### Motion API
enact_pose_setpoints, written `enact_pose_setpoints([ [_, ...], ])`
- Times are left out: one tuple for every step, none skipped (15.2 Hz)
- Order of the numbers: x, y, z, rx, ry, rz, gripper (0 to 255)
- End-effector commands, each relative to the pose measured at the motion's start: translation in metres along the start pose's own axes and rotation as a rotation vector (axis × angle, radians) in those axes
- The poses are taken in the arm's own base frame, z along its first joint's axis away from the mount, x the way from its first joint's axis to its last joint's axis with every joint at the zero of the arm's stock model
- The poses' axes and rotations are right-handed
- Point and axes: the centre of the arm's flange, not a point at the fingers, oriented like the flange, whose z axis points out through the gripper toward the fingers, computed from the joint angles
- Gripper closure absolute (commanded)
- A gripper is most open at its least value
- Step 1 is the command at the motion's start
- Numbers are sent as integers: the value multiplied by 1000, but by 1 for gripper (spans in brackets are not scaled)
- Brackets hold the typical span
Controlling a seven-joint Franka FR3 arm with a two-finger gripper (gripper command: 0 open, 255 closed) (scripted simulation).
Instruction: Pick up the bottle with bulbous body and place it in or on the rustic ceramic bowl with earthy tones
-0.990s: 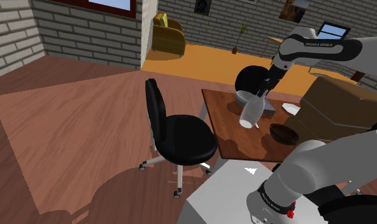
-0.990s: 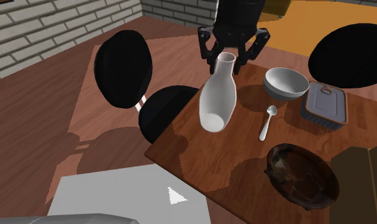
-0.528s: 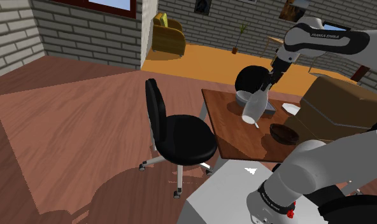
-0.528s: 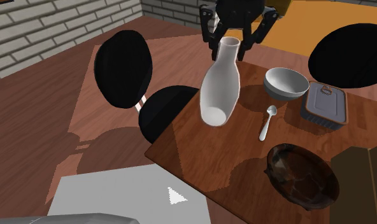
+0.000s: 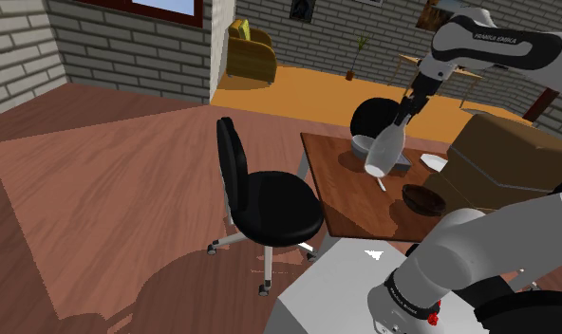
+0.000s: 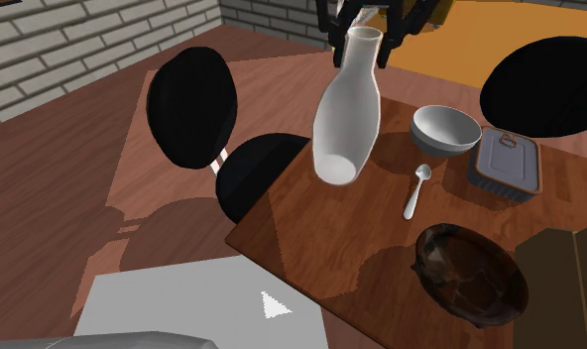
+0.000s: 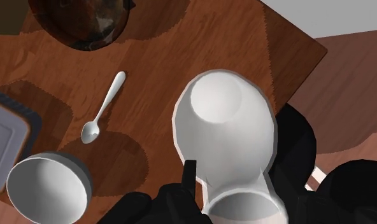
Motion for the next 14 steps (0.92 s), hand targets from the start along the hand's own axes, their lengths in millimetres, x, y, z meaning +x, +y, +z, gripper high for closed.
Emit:
enact_pose_setpoints([
  [-7, 10, -9, 0, 0, 0, 255],
  [-13, 20, -14, 0, 0, 0, 255],
  [-20, 30, -19, 0, 0, 0, 255],
  [-27, 40, -24, 0, 0, 0, 255],
  [-34, 50, -30, 0, 0, 0, 255],
  [-41, 60, -35, 0, 0, 0, 255],
  [-48, 70, -40, 0, 0, 0, 255],
  [-54, 80, -45, 0, 0, 0, 255],
  [-61, 90, -51, 0, 0, 0, 255],
  [-68, 100, -56, 0, 0, 0, 255],
  [-75, 110, -61, 0, 0, 0, 255],
  [-82, 120, -66, 0, 0, 0, 255],
  [-89, 130, -71, 0, 0, 0, 255],
  [-95, 140, -77, 0, 0, 0, 255],
])
